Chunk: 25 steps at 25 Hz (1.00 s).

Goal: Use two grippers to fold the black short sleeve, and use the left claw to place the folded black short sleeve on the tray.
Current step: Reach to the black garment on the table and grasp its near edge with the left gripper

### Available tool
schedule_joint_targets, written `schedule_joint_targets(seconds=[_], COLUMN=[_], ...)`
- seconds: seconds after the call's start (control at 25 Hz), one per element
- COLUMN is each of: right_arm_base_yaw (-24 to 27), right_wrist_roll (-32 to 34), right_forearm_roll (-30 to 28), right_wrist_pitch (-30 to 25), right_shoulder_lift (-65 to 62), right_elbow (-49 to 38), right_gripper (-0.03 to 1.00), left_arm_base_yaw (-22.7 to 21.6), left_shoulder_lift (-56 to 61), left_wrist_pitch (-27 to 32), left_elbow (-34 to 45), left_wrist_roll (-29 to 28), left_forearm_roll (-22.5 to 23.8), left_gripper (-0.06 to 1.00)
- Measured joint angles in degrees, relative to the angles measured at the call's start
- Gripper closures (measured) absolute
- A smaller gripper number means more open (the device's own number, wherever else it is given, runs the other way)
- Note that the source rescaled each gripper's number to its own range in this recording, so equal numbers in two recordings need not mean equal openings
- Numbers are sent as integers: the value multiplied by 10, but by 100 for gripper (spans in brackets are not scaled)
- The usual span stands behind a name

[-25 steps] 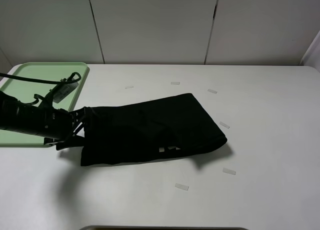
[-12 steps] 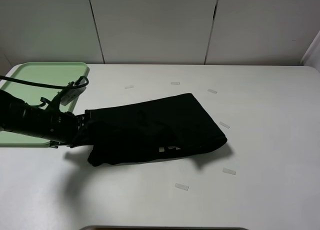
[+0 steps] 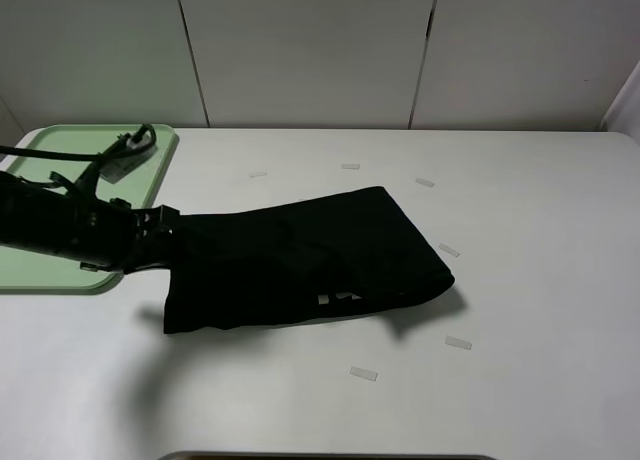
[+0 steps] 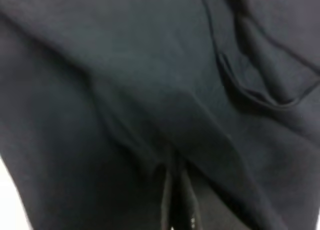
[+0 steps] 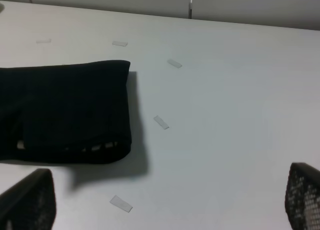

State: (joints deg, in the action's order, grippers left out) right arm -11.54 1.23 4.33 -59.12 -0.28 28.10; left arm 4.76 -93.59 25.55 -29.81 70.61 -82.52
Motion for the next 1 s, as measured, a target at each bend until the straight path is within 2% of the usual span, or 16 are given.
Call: schedule_joint_targets(seconds=[0.16, 0.28, 0.6, 0.76, 0.88, 0.92, 1.0], right_arm_base_yaw=[0, 0, 0, 0, 0, 0, 0], right_wrist_roll=[0, 0, 0, 0, 0, 0, 0], right_forearm_roll=[0, 0, 0, 0, 0, 0, 0], right_wrist_pitch=[0, 0, 0, 0, 0, 0, 0], right_shoulder_lift=[0, 0, 0, 0, 0, 0, 0], right_elbow=[0, 0, 0, 0, 0, 0, 0], right_gripper=[-3, -3, -3, -3, -3, -3, -3], left_arm_base_yaw=[-36, -51, -55, -55, -55, -55, -55], left_shoulder_lift=[74, 101, 104, 105, 105, 105, 106], left_wrist_pitch=[-6, -14, -18, -18, -20, -23, -24], left_elbow=[1, 1, 32, 55, 78, 87, 87], left_wrist_roll=[-75, -95, -99, -99, -94, -89, -87], left_forearm_roll=[96, 135, 149, 152, 153, 154, 152], left_gripper=[94, 94, 91, 84, 64, 47, 37])
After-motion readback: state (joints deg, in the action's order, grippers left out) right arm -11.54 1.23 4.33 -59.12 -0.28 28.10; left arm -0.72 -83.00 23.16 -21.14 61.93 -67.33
